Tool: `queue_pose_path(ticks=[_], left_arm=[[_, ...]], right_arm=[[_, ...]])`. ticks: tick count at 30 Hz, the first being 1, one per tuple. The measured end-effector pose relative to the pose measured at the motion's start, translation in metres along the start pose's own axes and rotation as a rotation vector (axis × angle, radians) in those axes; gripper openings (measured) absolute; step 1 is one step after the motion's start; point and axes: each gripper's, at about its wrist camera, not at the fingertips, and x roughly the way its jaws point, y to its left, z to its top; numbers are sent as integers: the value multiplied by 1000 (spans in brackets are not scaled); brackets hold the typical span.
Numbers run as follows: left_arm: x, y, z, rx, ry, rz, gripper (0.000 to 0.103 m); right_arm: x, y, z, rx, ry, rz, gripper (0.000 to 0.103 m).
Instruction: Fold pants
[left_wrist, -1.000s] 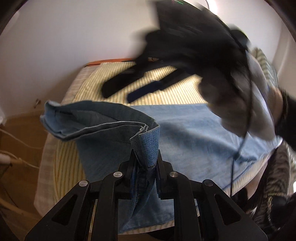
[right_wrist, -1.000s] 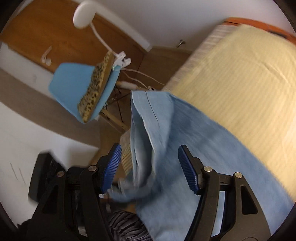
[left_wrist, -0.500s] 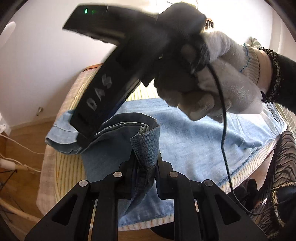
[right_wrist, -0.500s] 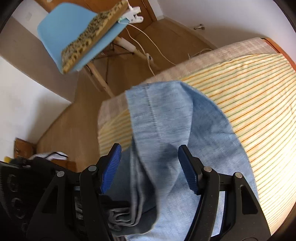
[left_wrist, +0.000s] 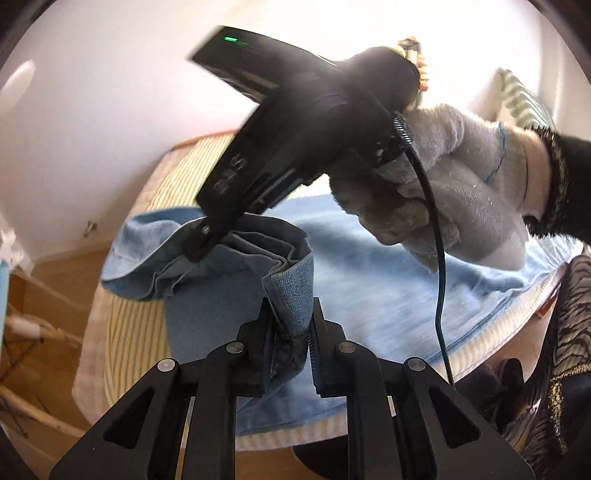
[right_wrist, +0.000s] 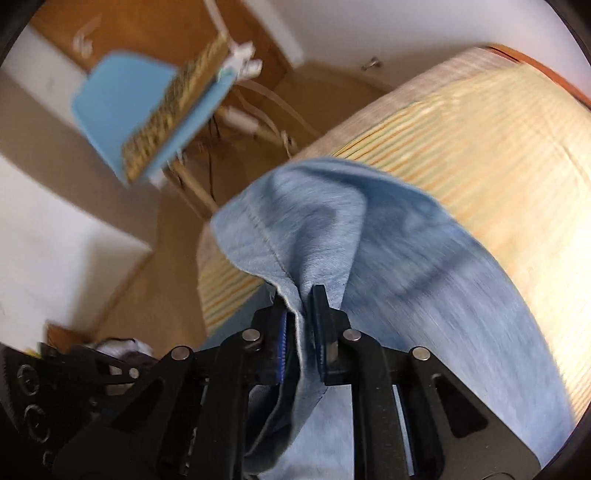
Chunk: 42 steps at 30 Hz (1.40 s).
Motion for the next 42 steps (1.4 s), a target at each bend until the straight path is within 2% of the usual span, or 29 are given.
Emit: queue_pose_path(ticks=[2,5,7,11,13,15,17,21,27,29,33,37,40,41,42], left_arm=[[-2,-18,6,47,-9,-26,14],[8,-53,9,141,6,-65,14],[20,-76,6,202,40,-87,14],[37,-104,-3,272,97,-97,14],[38,-107,-4,271,105,-100,14],[36,-107,-3,263,106,-103,14],[34,-106,-2,255,106,-107,14],[30,-85,1,211,86,-127,14],[-3,-46,19,36,17,-168,14],[-8,-33,26,6,0,-176,14],[-18,-29,30,-6,-20,-169,14],[-17,-36,24,6,-10,-199,14],[-14,-49,18,48,9,-216,14],[-14,-53,17,65,15,-211,14],[-13,-58,16,84,20,-203,14]], right_arm=[[-26,-20,-14,88,-66,64,12],[-58,-49,-45,202,-133,102,12],[-69,-67,-70,261,-138,70,12],[-96,-92,-105,331,-142,-53,12],[-110,-90,-113,307,-165,-50,23],[-119,-82,-116,276,-166,-46,72],[-122,-76,-115,247,-191,-16,78],[-110,-79,-103,278,-183,-38,78],[-115,-95,-105,408,-213,-56,78],[-118,-100,-110,435,-204,-25,78],[-103,-104,-109,510,-157,49,78],[-86,-118,-113,618,-176,171,78],[-76,-125,-107,660,-216,159,78],[-74,-126,-104,670,-229,152,74],[-74,-126,-102,673,-240,148,61]])
